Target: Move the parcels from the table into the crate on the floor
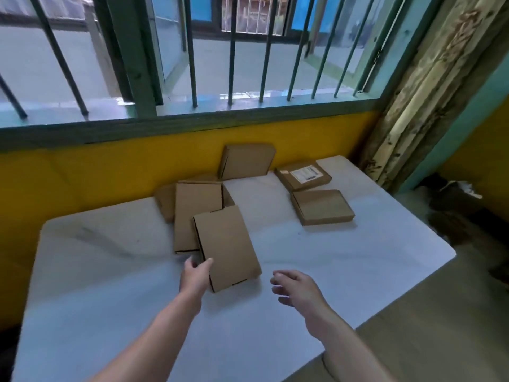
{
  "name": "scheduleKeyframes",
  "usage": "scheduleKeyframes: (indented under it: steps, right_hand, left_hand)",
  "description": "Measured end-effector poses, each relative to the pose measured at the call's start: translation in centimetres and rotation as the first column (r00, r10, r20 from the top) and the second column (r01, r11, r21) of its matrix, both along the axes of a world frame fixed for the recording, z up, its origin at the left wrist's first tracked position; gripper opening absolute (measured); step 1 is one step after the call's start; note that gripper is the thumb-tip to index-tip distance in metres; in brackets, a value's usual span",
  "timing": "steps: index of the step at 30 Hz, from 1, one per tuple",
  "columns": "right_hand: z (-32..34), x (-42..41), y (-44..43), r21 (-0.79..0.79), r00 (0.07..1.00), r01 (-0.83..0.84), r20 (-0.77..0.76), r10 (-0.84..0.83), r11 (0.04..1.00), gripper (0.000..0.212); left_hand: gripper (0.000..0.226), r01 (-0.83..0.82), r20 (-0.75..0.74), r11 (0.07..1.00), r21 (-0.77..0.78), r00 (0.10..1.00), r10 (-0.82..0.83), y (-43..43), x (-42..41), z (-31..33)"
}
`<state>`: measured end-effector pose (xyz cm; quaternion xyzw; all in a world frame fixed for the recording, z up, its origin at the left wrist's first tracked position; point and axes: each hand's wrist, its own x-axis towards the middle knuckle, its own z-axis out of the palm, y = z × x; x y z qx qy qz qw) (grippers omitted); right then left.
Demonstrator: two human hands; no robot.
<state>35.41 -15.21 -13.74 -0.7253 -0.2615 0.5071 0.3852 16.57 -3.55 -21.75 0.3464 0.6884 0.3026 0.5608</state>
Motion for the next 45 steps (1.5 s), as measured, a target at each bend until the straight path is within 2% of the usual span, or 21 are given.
scheduleKeyframes:
  steps: [4, 8, 11, 14, 17, 19, 21, 23, 25, 27, 30, 32, 33, 35, 37, 39, 40, 42, 45]
  right_hand:
    - [-1.1, 1.3, 4.5, -0.027, 0.987, -0.159, -0.03, 0.158, 0.987, 0.011]
    - [-1.8, 2.7, 7.6, -0.034, 0.954, -0.286, -0.101, 0.281, 0.958, 0.012]
    - [-2.1, 4.6, 9.0, -0.053, 0.925, -0.364, -0.139, 0.354, 0.93, 0.017]
    - [-2.0, 6.7, 10.9, -0.024, 0.91, -0.381, -0.186, 0.37, 0.924, 0.015]
    - [-2.2, 8.3, 12.5, -0.022, 0.912, -0.298, -0.302, 0.278, 0.954, 0.024]
    - [-1.8, 8.8, 13.4, -0.034, 0.863, -0.207, -0.477, 0.166, 0.978, 0.035]
    - [-1.0, 8.6, 14.2, -0.048, 0.778, -0.18, -0.619, 0.113, 0.983, 0.049]
    - [-0.5, 8.3, 14.8, -0.029, 0.708, -0.193, -0.696, 0.119, 0.981, 0.063]
    - [-0.1, 7.8, 15.1, 0.01, 0.654, -0.227, -0.74, 0.159, 0.974, 0.074]
    - [0.2, 7.0, 15.3, 0.047, 0.658, -0.265, -0.722, 0.216, 0.963, 0.065]
    - [0.1, 5.6, 15.1, 0.044, 0.718, -0.246, -0.663, 0.212, 0.968, 0.044]
    - [0.0, 5.4, 15.2, 0.051, 0.723, -0.203, -0.665, 0.184, 0.978, 0.041]
    - [0.0, 5.5, 15.3, 0.063, 0.719, -0.183, -0.672, 0.177, 0.981, 0.039]
    - [0.2, 6.0, 15.5, 0.101, 0.721, -0.159, -0.667, 0.185, 0.982, 0.036]
    - [0.8, 6.6, 15.5, 0.159, 0.743, -0.197, -0.619, 0.253, 0.967, 0.038]
    - [1.7, 7.1, 15.5, 0.211, 0.761, -0.275, -0.549, 0.347, 0.938, 0.046]
    - [2.4, 7.3, 15.5, 0.233, 0.759, -0.316, -0.52, 0.392, 0.92, 0.051]
    - [3.9, 7.4, 15.4, 0.275, 0.746, -0.377, -0.475, 0.466, 0.884, 0.06]
    - [6.3, 7.2, 15.5, 0.338, 0.74, -0.398, -0.43, 0.516, 0.853, 0.056]
  left_hand:
    - [0.064, -0.033, 0.043, 0.999, -0.03, 0.998, 0.034, 0.9, 1.7, -0.2]
    - [0.054, -0.068, -0.007, 0.997, -0.038, 0.998, 0.068, 0.3, 2.6, 0.0]
    - [0.045, -0.133, 0.099, 0.989, -0.057, 0.985, 0.138, -0.6, 3.4, 0.7]
    - [0.035, -0.207, 0.165, 0.976, 0.06, 0.967, 0.195, -1.2, 4.2, 2.5]
    - [0.036, -0.274, 0.168, 0.933, 0.233, 0.956, 0.239, -2.4, 5.4, 4.4]
    - [0.036, -0.237, 0.083, 0.89, 0.389, 0.971, 0.223, -3.5, 6.1, 5.4]
    - [0.04, -0.082, -0.146, 0.798, 0.597, 0.967, 0.208, -4.3, 6.2, 6.2]
    - [0.042, 0.148, -0.416, 0.698, 0.7, 0.879, 0.232, -4.7, 5.8, 6.4]
    - [0.044, 0.328, -0.608, 0.625, 0.709, 0.734, 0.303, -5.0, 5.2, 6.4]
    - [0.047, 0.452, -0.694, 0.566, 0.69, 0.634, 0.34, -5.1, 4.8, 6.3]
    - [0.054, 0.568, -0.751, 0.503, 0.652, 0.575, 0.325, -5.2, 4.1, 6.0]
    - [0.058, 0.591, -0.778, 0.52, 0.617, 0.559, 0.287, -5.3, 3.8, 5.9]
    - [0.06, 0.552, -0.762, 0.555, 0.622, 0.588, 0.27, -5.3, 3.6, 5.9]
    - [0.061, 0.299, -0.592, 0.648, 0.701, 0.75, 0.294, -5.1, 3.3, 6.5]
    - [0.052, -0.098, -0.273, 0.695, 0.713, 0.873, 0.404, -4.4, 2.9, 8.2]
    - [0.041, -0.359, 0.019, 0.712, 0.604, 0.899, 0.437, -3.5, 2.3, 10.1]
    - [0.04, -0.396, 0.124, 0.749, 0.531, 0.911, 0.394, -3.2, 2.0, 10.8]
    - [0.043, -0.35, 0.275, 0.845, 0.404, 0.928, 0.252, -3.0, 1.8, 12.1]
    - [0.046, -0.258, 0.38, 0.876, 0.408, 0.92, 0.094, -3.5, 2.5, 13.4]
